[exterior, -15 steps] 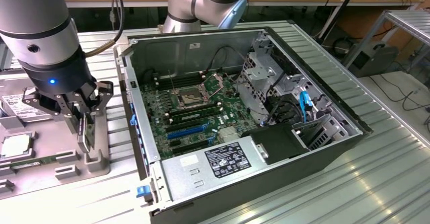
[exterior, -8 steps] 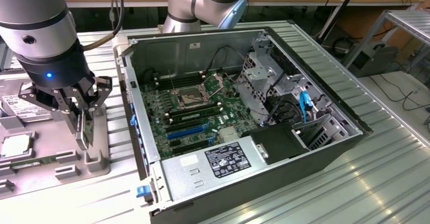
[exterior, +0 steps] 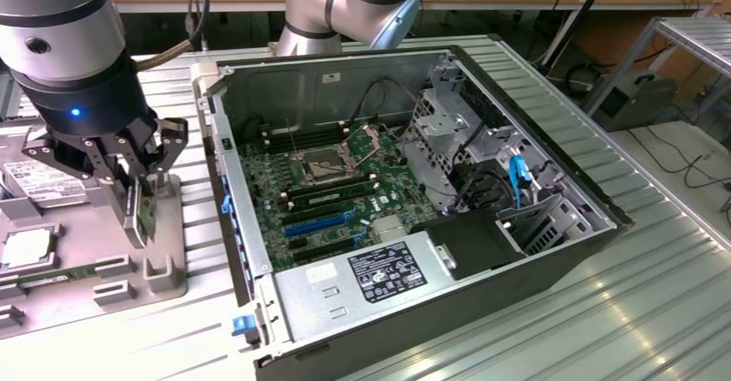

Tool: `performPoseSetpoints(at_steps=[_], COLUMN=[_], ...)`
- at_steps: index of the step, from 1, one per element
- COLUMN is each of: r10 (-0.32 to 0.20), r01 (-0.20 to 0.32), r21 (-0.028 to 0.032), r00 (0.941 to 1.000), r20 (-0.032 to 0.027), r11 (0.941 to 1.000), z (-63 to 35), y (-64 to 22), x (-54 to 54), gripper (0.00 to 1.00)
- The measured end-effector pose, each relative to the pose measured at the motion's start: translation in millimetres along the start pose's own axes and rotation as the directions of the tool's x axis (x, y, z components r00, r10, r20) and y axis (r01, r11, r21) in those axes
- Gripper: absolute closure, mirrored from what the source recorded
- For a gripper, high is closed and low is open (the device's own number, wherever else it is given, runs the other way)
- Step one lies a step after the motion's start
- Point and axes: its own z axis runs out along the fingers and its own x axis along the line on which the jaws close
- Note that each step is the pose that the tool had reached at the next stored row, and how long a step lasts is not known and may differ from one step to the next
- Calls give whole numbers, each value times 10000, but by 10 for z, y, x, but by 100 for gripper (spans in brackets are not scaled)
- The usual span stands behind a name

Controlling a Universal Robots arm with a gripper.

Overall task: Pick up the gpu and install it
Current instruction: 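Pick up the gpu and move the gpu toward the slot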

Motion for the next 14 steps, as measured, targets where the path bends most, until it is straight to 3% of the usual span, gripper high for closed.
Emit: performPoseSetpoints(at_steps=[14], r10=[0], r01=[0], r21=[0], r00=[10000], r20=[0], r11=[10000], z=[-238], y=[16], x=[-2], gripper=[73])
